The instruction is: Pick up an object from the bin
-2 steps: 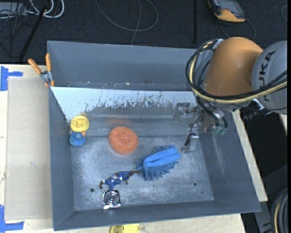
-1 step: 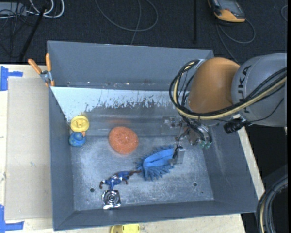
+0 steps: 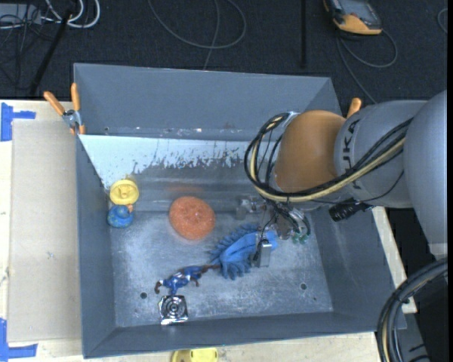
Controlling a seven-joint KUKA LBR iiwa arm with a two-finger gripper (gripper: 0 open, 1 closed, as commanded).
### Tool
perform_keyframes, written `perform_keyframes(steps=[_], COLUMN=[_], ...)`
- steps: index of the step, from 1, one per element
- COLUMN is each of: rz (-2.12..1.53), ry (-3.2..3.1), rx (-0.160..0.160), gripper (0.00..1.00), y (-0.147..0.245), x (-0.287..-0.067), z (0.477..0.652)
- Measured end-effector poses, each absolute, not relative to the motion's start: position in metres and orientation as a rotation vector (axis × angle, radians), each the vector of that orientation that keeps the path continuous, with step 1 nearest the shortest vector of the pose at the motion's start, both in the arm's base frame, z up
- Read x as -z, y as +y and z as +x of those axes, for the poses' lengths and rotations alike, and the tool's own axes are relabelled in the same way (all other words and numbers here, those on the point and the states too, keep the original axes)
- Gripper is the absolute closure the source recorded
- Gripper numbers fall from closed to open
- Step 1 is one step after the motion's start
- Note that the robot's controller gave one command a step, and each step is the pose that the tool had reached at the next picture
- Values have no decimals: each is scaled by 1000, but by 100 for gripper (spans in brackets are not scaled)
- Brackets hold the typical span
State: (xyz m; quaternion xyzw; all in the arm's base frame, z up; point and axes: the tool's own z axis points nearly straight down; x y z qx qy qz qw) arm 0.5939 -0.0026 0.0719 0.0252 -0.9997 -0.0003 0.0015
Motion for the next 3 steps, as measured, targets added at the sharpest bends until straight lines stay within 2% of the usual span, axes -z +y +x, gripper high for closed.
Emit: perform_keyframes(steps=[1,2,3], rz=[-15,-14,-28], ry=[-3140,-3140,-3143], rx=[1,1,1], gripper=[100,100,100], y=[-8,-8,7], x=[-70,-70,-203], z=[583,583,571])
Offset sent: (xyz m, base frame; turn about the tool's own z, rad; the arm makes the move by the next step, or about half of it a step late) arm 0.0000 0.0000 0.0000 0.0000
